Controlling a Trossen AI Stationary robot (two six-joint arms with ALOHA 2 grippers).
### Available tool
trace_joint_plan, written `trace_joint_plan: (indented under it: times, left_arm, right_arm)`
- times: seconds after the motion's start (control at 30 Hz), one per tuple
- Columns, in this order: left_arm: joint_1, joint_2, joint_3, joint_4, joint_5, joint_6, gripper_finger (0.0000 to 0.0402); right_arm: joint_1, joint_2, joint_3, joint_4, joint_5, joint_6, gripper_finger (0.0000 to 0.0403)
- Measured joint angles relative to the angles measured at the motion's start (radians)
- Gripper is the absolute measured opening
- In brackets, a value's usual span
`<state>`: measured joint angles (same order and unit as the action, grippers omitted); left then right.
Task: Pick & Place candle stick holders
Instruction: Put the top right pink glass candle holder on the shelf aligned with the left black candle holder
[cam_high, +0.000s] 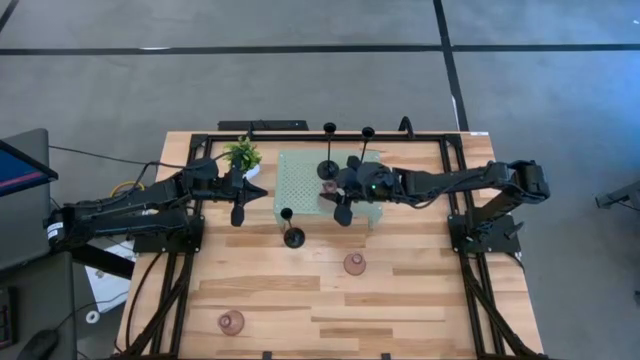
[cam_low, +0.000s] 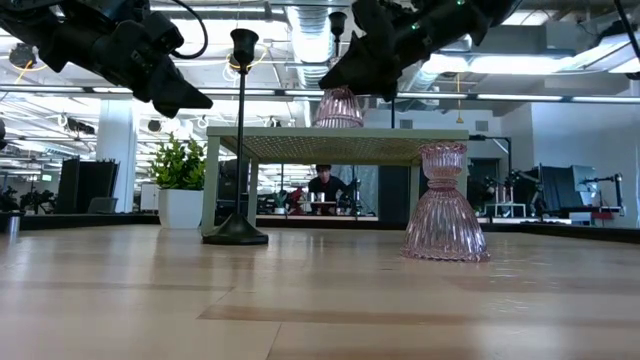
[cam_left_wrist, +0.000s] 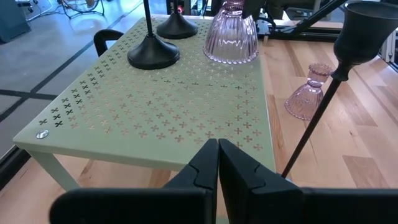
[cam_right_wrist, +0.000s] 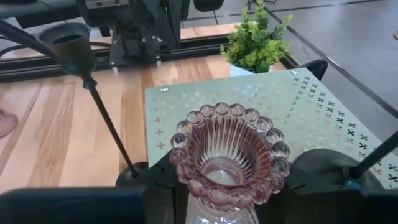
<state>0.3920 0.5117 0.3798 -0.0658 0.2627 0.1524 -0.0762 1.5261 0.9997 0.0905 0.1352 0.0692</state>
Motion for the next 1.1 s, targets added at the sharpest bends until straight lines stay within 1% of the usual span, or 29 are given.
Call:
trace_joint_plan:
  times: [0.6,0.93,1.1]
  left_arm:
    - [0.0,0.0,0.0,0.0,0.0,0.0,0.0012]
    - [0.0,0.0,0.0,0.0,0.0,0.0,0.0012]
    - [0.0,0.0,0.0,0.0,0.0,0.0,0.0012]
  right_arm:
    - [-0.019,0.0,0.0,-0.003,-0.004,0.01,0.0115]
    - [-0.019,0.0,0.0,-0.001,-0.004,0.013,0.0128]
    - [-0.019,0.0,0.0,0.0,-0.005,0.01,0.0144]
